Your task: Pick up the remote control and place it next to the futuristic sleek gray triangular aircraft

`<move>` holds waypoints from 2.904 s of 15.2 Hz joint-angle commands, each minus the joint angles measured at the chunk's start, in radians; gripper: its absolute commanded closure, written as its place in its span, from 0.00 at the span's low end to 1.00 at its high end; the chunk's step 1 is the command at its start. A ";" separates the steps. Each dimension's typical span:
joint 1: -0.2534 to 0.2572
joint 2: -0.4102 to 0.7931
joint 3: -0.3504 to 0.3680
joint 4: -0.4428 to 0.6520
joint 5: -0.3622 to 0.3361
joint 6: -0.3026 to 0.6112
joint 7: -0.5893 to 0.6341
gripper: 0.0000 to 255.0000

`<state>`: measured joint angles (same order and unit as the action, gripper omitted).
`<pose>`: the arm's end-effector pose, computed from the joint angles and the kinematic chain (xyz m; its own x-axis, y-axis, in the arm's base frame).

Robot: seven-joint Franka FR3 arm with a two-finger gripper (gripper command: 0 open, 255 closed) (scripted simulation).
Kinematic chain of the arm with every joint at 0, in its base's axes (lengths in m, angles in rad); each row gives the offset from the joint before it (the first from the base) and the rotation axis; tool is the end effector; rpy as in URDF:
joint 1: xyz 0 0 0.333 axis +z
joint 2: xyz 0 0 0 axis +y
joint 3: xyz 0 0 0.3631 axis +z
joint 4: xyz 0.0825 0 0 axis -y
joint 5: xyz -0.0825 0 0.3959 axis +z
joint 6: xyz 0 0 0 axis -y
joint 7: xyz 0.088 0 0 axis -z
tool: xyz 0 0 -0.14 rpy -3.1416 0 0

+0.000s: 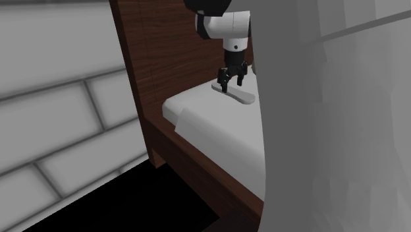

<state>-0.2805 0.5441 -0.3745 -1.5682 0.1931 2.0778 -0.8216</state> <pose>0.6058 -0.3970 0.3454 0.9924 0.1225 -0.0111 0.1227 -0.9923 0.0195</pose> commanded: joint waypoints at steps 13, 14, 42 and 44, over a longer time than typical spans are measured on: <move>-0.001 0.012 0.003 -0.016 0.006 0.028 -0.004 1.00; -0.001 0.012 0.003 -0.016 0.006 0.028 -0.004 1.00; 0.000 -0.076 -0.020 0.164 -0.035 -0.235 0.020 1.00; -0.002 -0.079 -0.021 0.187 -0.036 -0.260 0.021 1.00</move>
<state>-0.2825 0.4685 -0.3950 -1.3884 0.1583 1.8282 -0.8015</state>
